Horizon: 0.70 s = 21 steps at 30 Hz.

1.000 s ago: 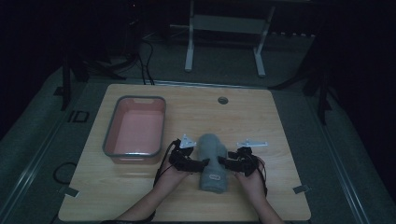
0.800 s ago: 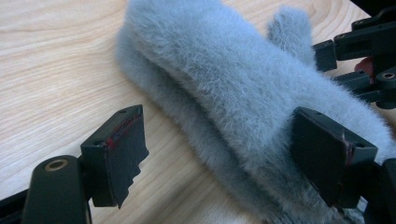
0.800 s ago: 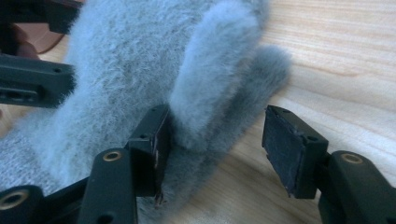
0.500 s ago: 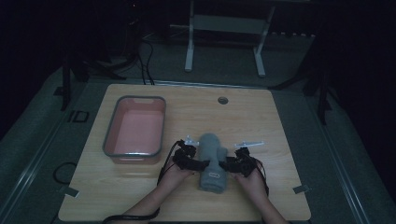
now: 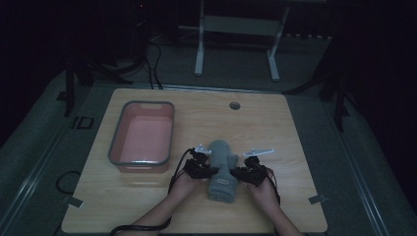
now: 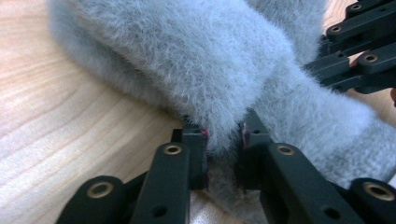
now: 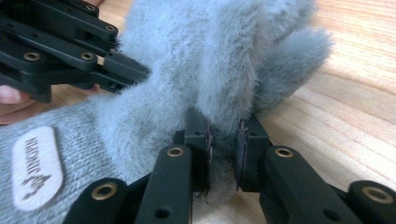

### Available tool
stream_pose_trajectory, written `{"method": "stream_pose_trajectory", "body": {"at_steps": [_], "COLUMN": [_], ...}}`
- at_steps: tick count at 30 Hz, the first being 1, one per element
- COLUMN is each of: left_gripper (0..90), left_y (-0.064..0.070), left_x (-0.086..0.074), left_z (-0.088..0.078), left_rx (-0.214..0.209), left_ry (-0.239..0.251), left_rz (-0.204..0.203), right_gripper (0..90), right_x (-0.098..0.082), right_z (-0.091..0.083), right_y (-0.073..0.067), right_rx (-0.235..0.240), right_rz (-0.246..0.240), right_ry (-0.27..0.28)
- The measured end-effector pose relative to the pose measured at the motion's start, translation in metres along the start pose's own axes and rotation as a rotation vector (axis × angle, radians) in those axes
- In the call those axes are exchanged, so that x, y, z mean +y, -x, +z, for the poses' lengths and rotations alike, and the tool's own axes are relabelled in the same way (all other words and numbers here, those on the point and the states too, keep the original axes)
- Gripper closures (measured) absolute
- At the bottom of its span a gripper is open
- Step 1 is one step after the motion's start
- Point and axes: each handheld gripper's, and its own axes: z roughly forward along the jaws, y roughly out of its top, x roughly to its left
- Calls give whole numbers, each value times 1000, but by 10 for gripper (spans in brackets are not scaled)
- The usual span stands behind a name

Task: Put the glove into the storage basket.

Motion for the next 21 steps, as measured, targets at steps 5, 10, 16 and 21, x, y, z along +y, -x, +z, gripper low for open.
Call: {"method": "stream_pose_trajectory", "body": {"at_steps": [5, 10, 16, 21], "left_gripper": [816, 822, 823, 824], "left_y": [0, 1, 7, 10], "left_x": [4, 12, 26, 42], "left_z": [-6, -16, -32, -50], "left_rx": [-12, -15, -10, 6], "left_ry": [13, 30, 64, 90], "left_rz": [-4, 2, 24, 56], "right_gripper": [808, 813, 816, 816], "right_x": [2, 9, 21, 37], "right_z": [-8, -15, -29, -43], "right_y": [-1, -3, -6, -13], "right_rx": [24, 43, 71, 75], "right_rz": [16, 27, 33, 18], "right_ry": [37, 70, 117, 163]}}
